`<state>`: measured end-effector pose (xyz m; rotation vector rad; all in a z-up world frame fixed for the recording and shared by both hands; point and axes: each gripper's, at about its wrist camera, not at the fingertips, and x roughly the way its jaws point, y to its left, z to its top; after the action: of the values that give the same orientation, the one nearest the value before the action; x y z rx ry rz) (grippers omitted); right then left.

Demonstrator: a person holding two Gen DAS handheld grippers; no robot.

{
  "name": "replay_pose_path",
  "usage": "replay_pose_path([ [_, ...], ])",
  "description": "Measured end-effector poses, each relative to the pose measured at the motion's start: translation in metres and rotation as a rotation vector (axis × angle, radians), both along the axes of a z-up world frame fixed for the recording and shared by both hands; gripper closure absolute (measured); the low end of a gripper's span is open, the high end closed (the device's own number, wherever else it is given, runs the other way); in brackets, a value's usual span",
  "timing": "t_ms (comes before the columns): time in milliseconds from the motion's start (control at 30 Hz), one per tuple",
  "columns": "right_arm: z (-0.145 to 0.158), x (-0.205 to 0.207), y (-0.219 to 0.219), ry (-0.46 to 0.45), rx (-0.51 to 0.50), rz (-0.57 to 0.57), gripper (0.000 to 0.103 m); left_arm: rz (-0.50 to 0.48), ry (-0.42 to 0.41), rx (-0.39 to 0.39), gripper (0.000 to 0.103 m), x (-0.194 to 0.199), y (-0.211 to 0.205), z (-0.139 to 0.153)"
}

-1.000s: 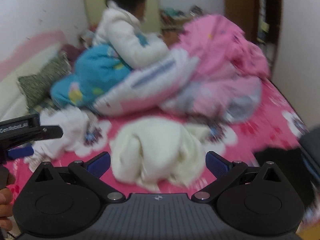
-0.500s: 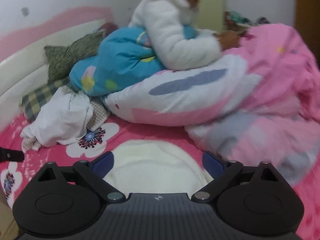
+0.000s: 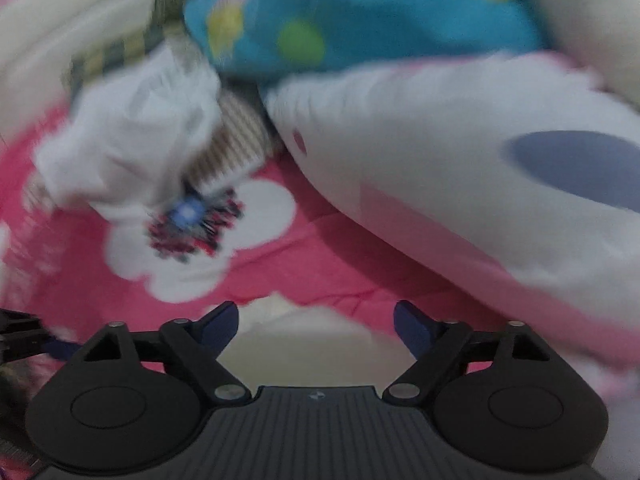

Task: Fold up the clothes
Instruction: 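Grasp the cream sweater with the right gripper while the left gripper grasps it too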

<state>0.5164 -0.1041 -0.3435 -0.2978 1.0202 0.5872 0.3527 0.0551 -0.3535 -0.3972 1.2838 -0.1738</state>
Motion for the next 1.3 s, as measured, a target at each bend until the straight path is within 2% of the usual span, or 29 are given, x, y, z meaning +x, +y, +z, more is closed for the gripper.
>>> replay_pose_path([
  [67,-0.031,0.02,0.01,0.037,-0.064,0.009,0.015,0.007,0.023,-0.031,0.031,0.0,-0.002,-0.012],
  [100,-0.044,0.025,0.008,0.107,-0.077,0.001,0.015,0.009,0.028,-0.049,0.042,-0.003,-0.003,-0.015],
  [133,-0.058,0.03,0.007,0.177,-0.09,-0.007,0.019,0.014,0.026,-0.064,0.048,-0.008,-0.006,-0.015],
  [167,-0.069,0.033,0.004,0.239,-0.094,-0.018,0.028,0.014,0.012,-0.071,0.056,-0.013,-0.008,-0.01],
  [200,-0.069,0.03,-0.004,0.277,-0.068,-0.037,0.03,0.004,-0.005,-0.067,0.059,-0.018,-0.012,-0.004],
  [233,-0.067,0.025,-0.012,0.309,-0.041,-0.05,0.04,-0.015,-0.015,-0.068,0.068,-0.024,-0.016,0.003],
  [267,-0.058,0.016,-0.021,0.318,-0.014,-0.04,0.055,-0.033,-0.026,-0.069,0.072,-0.029,-0.02,0.011],
  [367,-0.034,-0.019,-0.052,0.358,0.057,-0.011,0.073,-0.104,-0.066,-0.088,0.073,-0.051,-0.038,0.038],
  [467,-0.019,-0.065,-0.084,0.371,0.053,-0.008,0.077,-0.195,-0.11,-0.1,0.073,-0.078,-0.063,0.064],
  [533,-0.006,-0.105,-0.109,0.34,0.058,-0.036,0.077,-0.265,-0.136,-0.095,0.073,-0.1,-0.084,0.078],
  [633,0.003,-0.153,-0.144,0.354,0.065,-0.124,0.081,-0.371,-0.173,-0.086,0.073,-0.133,-0.115,0.099],
  [700,0.0,-0.189,-0.163,0.371,0.019,-0.178,0.086,-0.441,-0.167,-0.078,0.072,-0.157,-0.135,0.105],
  [800,-0.006,-0.237,-0.191,0.402,-0.028,-0.279,0.087,-0.546,-0.155,-0.039,0.07,-0.186,-0.162,0.106],
  [900,0.019,-0.253,-0.203,0.357,0.035,-0.32,0.086,-0.606,-0.182,0.036,0.068,-0.199,-0.172,0.099],
  [1000,0.048,-0.258,-0.208,0.298,0.125,-0.332,0.084,-0.606,-0.195,0.047,0.065,-0.192,-0.169,0.091],
  [1033,0.059,-0.253,-0.203,0.279,0.164,-0.318,0.079,-0.607,-0.198,0.049,0.065,-0.192,-0.169,0.088],
  [1067,0.066,-0.244,-0.195,0.264,0.192,-0.301,0.07,-0.607,-0.202,0.051,0.062,-0.191,-0.168,0.085],
  [1133,0.066,-0.225,-0.17,0.246,0.215,-0.249,0.055,-0.616,-0.22,0.063,0.059,-0.192,-0.17,0.081],
  [1200,0.065,-0.205,-0.144,0.229,0.239,-0.198,0.054,-0.613,-0.242,0.074,0.054,-0.196,-0.173,0.081],
  [1233,0.063,-0.196,-0.13,0.225,0.24,-0.168,0.05,-0.612,-0.252,0.08,0.053,-0.198,-0.175,0.08],
  [1267,0.054,-0.189,-0.114,0.236,0.208,-0.121,0.042,-0.61,-0.262,0.085,0.052,-0.2,-0.176,0.08],
  [1300,0.045,-0.182,-0.099,0.247,0.176,-0.074,0.039,-0.6,-0.269,0.087,0.051,-0.2,-0.176,0.078],
])
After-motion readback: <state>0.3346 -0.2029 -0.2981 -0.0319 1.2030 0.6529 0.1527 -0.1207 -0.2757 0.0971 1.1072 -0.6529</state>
